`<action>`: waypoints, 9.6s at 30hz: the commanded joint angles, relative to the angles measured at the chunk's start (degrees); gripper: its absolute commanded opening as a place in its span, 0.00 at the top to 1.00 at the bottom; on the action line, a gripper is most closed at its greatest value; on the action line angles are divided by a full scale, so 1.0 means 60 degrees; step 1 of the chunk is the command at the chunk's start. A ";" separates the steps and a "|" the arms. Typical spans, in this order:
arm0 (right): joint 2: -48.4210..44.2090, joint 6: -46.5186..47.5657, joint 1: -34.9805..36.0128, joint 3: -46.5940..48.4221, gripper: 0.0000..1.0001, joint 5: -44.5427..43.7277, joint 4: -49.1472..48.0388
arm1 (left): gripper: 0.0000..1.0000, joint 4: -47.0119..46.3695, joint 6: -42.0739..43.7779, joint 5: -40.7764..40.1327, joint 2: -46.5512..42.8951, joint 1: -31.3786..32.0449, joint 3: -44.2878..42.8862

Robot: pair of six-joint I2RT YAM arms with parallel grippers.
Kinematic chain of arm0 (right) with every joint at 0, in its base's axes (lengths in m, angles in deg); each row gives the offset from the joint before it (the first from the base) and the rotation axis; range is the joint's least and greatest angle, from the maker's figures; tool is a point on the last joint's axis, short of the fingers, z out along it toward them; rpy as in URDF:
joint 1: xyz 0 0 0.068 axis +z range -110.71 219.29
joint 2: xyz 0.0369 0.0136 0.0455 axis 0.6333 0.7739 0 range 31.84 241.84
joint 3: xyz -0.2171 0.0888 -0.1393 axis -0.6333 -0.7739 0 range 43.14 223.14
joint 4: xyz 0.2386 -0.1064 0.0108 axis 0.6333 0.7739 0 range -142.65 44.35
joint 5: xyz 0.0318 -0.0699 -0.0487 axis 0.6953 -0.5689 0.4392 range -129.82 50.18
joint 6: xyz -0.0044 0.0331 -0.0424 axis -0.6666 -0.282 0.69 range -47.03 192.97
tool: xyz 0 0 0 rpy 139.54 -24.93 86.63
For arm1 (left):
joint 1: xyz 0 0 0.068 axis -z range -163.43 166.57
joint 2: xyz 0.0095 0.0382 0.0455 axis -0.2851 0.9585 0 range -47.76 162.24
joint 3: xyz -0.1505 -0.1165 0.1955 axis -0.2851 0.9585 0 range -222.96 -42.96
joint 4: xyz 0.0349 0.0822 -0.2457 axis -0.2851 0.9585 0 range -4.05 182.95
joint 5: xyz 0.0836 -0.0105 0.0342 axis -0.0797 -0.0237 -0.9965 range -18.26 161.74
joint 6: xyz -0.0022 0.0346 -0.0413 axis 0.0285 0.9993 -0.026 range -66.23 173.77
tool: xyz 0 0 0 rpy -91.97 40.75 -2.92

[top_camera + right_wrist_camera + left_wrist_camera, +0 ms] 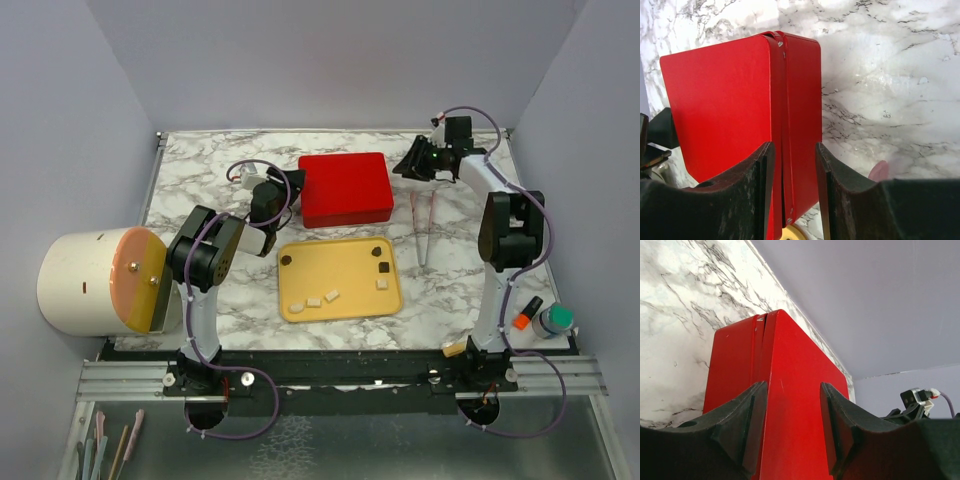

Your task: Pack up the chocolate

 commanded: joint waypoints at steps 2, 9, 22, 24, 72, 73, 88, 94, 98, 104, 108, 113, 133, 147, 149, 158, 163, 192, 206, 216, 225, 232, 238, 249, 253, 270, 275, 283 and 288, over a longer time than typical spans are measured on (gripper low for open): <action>-0.0888 0.0442 0.0199 -0.0268 0.58 -0.0721 0.0072 | 0.48 -0.0218 0.0059 0.0175 0.0058 0.0123 -0.0093; -0.1204 0.0911 0.0574 0.0074 0.59 -0.1688 0.0937 | 0.48 -0.0221 0.0084 0.0231 -0.0045 0.0123 -0.0095; -0.1495 0.0782 0.0652 -0.0969 0.44 -0.1378 0.0843 | 0.48 -0.0221 0.0190 0.0345 -0.0151 0.0097 -0.0044; -0.1482 0.0761 0.0652 -0.1082 0.44 -0.1250 0.0772 | 0.48 -0.0232 0.0161 0.0362 -0.0144 0.0094 -0.0017; 0.0058 -0.0081 0.1313 -0.1001 0.42 -0.0330 0.0839 | 0.48 0.0094 0.0220 0.1200 0.0375 0.0094 0.0090; 0.0149 -0.0045 0.1346 -0.0898 0.42 -0.0360 0.0944 | 0.48 0.0127 0.0220 0.1235 0.0408 0.0090 0.0077; 0.0532 0.0099 0.1621 -0.0635 0.42 -0.0660 0.1458 | 0.48 0.0686 0.0348 0.1528 0.0743 0.0094 -0.0227; 0.0707 0.0109 0.1815 -0.0737 0.42 -0.0740 0.1551 | 0.50 0.1116 0.0376 0.1784 0.0820 0.0094 -0.0377; 0.0767 0.0087 0.1853 -0.0820 0.42 -0.0769 0.1561 | 0.51 0.1451 0.0478 0.1783 0.0806 0.0094 -0.0482; 0.0900 0.0054 0.1882 -0.0984 0.44 -0.0736 0.1596 | 0.54 0.1951 0.0483 0.1896 0.0845 0.0094 -0.0594; 0.1038 0.0043 0.1939 -0.1099 0.47 -0.0718 0.1600 | 0.57 0.2359 0.0513 0.1959 0.0900 0.0094 -0.0722; 0.1203 0.0065 0.2054 -0.1134 0.50 -0.0818 0.1687 | 0.62 0.2744 0.0564 0.2018 0.0961 0.0094 -0.0833; 0.0555 0.0247 0.2195 -0.1321 0.52 -0.1083 0.1558 | 0.50 0.3227 0.0829 0.1782 0.0679 0.0079 -0.0776; 0.0470 0.0447 0.2114 -0.0399 0.33 -0.1337 0.1714 | 0.41 0.3250 0.1108 0.1636 0.0370 -0.0245 -0.0937; 0.0529 0.0439 0.2059 -0.0196 0.33 -0.1385 0.1795 | 0.41 0.3267 0.1112 0.1652 0.0329 -0.0317 -0.0984; 0.0675 0.0373 0.1707 0.0719 0.32 -0.1365 0.1991 | 0.39 0.3271 0.1113 0.1750 0.0278 -0.0643 -0.1301; 0.0748 0.0373 0.1514 0.1195 0.32 -0.1299 0.2069 | 0.38 0.3271 0.1087 0.1800 0.0316 -0.0789 -0.1508; 0.3282 -0.0193 0.0773 0.5084 0.25 0.0165 0.1731 | 0.36 0.4177 0.1385 0.2151 0.1858 -0.1239 -0.4290; 0.4222 -0.0748 0.0771 0.5981 0.26 0.0696 0.1482 | 0.37 0.4820 0.1464 0.2257 0.2515 -0.1239 -0.5065; 0.4158 -0.0685 0.0799 0.5301 0.45 0.0362 0.1522 | 0.41 0.5820 0.1659 0.2404 0.2879 -0.1225 -0.5861; 0.4242 -0.0684 0.0828 0.4960 0.60 0.0341 0.1516 | 0.44 0.6509 0.1700 0.2487 0.2962 -0.1196 -0.5940; 0.4470 -0.0693 0.0843 0.4904 0.74 0.0458 0.1617 | 0.48 0.6985 0.1567 0.2449 0.3040 -0.1152 -0.5886; 0.4774 -0.0741 0.0871 0.4992 0.84 0.0546 0.1763 | 0.53 0.7641 0.1586 0.2345 0.3206 -0.1151 -0.6128; 0.5376 -0.0863 0.0901 0.5490 0.94 0.0792 0.2319 | 0.59 0.8606 0.1618 0.2206 0.3431 -0.1122 -0.6529; 0.5455 -0.0902 0.0903 0.5480 0.96 0.0806 0.2392 | 0.59 0.8749 0.1669 0.2166 0.3458 -0.1122 -0.6571; 0.3924 -0.0715 0.0901 0.3831 0.39 0.1173 0.0538 | 0.35 0.8054 0.2334 0.2394 0.2929 -0.1135 -0.6165; 0.3616 -0.0670 0.0904 0.3646 0.34 0.1218 0.0206 | 0.27 0.7789 0.2626 0.2223 0.2548 -0.1148 -0.5904; 0.2844 -0.0533 0.0865 0.3608 0.33 0.0915 -0.0228 | 0.26 0.7180 0.3165 0.1613 0.1416 -0.1256 -0.5060; 0.2276 -0.0220 0.0821 0.3675 0.28 0.0533 -0.0349 | 0.25 0.6914 0.3745 0.0995 0.0527 -0.1323 -0.4649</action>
